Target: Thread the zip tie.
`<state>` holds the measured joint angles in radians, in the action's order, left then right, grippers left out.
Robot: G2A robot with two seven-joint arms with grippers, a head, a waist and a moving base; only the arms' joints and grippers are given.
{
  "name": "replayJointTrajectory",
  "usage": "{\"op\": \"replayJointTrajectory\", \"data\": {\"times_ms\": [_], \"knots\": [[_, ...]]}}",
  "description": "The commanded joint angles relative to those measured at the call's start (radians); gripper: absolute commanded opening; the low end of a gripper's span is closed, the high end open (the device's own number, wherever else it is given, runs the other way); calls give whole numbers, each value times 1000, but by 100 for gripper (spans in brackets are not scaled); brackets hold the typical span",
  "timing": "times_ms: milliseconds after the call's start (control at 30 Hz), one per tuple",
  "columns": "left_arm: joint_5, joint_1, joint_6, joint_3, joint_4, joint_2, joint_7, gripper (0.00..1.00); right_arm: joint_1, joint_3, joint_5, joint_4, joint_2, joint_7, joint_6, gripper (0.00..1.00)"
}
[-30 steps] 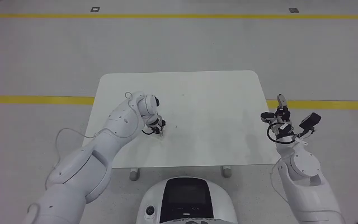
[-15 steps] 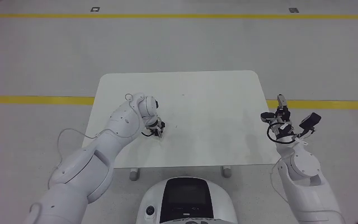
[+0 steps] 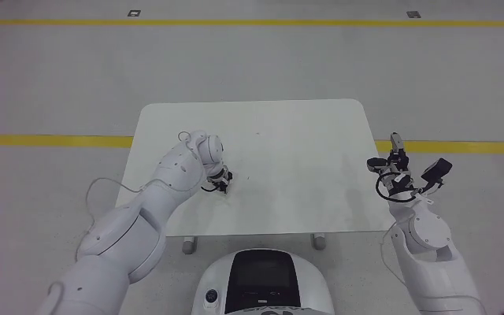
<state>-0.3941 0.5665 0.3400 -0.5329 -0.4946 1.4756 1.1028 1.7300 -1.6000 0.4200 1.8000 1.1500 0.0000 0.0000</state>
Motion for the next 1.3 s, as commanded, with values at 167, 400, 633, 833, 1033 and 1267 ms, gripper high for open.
{"op": "replayJointTrajectory", "data": {"times_ms": [167, 400, 633, 833, 1033, 1267], "knots": [[-4, -28, 0, 1, 7, 9, 24, 0, 0, 0, 0, 0, 0, 0, 0, 100], [-37, -36, 0, -2, -28, -3, 64, 0, 0, 0, 0, 0, 0, 0, 0, 100], [-70, -26, 0, -24, -80, -23, 87, 0, 0, 0, 0, 0, 0, 0, 0, 100], [-103, -2, 0, -55, -119, -44, 101, 0, 0, 0, 0, 0, 0, 0, 0, 100], [-125, 21, 0, -96, -168, -59, 96, 0, 0, 0, 0, 0, 0, 0, 0, 100], [-196, 57, 0, -152, -252, -82, 105, 0, 0, 0, 0, 0, 0, 0, 0, 100]]}}
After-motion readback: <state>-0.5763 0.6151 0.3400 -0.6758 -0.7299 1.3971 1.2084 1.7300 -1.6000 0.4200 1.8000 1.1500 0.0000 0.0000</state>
